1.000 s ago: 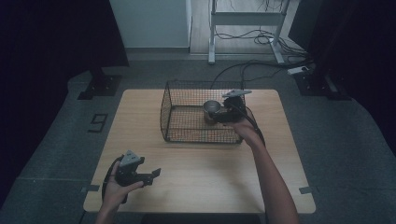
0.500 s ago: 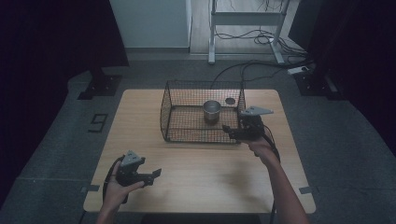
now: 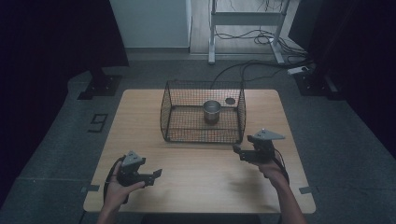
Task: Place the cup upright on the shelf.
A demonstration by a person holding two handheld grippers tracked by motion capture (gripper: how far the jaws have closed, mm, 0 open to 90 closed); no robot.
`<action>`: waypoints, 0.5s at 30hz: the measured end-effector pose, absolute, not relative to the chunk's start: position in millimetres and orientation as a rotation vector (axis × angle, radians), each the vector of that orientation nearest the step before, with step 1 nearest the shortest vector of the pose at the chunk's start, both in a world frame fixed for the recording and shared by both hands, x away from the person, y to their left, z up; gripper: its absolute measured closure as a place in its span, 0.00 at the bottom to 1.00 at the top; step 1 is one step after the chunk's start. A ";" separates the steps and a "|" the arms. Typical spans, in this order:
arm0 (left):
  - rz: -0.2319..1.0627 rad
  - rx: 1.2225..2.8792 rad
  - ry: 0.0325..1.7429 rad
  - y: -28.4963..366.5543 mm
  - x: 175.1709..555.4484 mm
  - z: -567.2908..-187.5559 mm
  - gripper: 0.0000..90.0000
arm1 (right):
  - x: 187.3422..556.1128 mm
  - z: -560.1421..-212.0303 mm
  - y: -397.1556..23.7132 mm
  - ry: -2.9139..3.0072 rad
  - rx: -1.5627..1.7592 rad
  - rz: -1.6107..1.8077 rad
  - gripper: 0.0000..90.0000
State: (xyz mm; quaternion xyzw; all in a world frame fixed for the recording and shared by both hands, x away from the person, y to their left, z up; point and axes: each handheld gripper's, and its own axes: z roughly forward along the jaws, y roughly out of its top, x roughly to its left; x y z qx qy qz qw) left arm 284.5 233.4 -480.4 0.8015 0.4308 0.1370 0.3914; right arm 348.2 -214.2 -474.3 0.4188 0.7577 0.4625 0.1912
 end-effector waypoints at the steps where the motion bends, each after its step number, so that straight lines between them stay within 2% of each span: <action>1: 0.348 2.036 1.094 233.4 284.5 -480.4 0.17 | 346.5 -477.9 -216.0 2.128 1.184 1.300 0.23; 15: 0.344 2.051 1.101 230.1 286.4 -485.0 0.17 | 342.4 -489.6 -218.7 2.118 1.192 1.285 0.21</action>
